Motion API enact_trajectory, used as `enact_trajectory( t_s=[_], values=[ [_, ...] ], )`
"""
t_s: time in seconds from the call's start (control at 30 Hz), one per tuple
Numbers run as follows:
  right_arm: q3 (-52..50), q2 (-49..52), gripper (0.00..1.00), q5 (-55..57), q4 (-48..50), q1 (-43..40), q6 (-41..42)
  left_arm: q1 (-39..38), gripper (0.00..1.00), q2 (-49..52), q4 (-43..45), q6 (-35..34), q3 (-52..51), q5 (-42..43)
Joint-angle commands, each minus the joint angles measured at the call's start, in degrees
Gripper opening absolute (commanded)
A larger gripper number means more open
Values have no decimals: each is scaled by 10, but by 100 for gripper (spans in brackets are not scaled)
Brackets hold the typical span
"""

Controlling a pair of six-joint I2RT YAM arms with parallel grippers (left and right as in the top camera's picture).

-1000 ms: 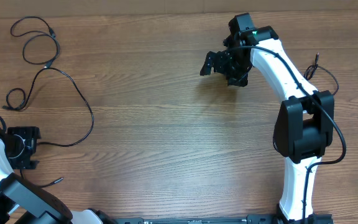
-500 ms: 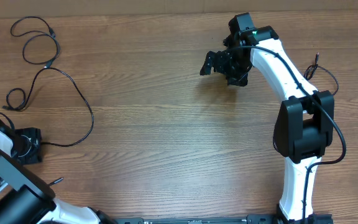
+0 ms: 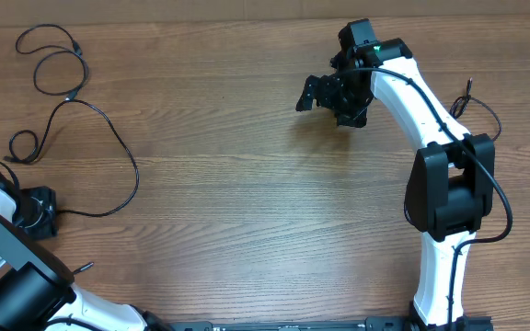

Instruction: Untangle cables

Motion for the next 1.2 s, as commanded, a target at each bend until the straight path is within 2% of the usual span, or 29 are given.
enact_trajectory(
  t_s=[0.0,0.23,0.27,0.4,0.5,0.63,0.87,1.0,1.17],
  values=[
    [8,0,100,3,3,2,-2,2,38,80,-4,35,-38,-90],
    [8,0,100,3,3,2,-2,2,25,90,-2,63,-38,-125],
    [8,0,100,3,2,2,-2,2,18,90,-3,65,-38,-126],
    [8,0,100,3,3,2,-2,2,4,90,-3,69,-37,-124],
    [8,0,100,3,0,2,-2,2,4,89,-8,71,-29,-122],
    [8,0,100,3,-6,2,-2,4,4,83,-59,71,29,-106],
    [8,0,100,3,-5,2,-2,-3,4,82,-221,130,271,-69],
    [8,0,100,3,-5,2,-2,-4,4,82,-262,144,362,-68],
    [8,0,100,3,-6,2,-2,-5,4,82,-278,197,463,-68]
  ],
)
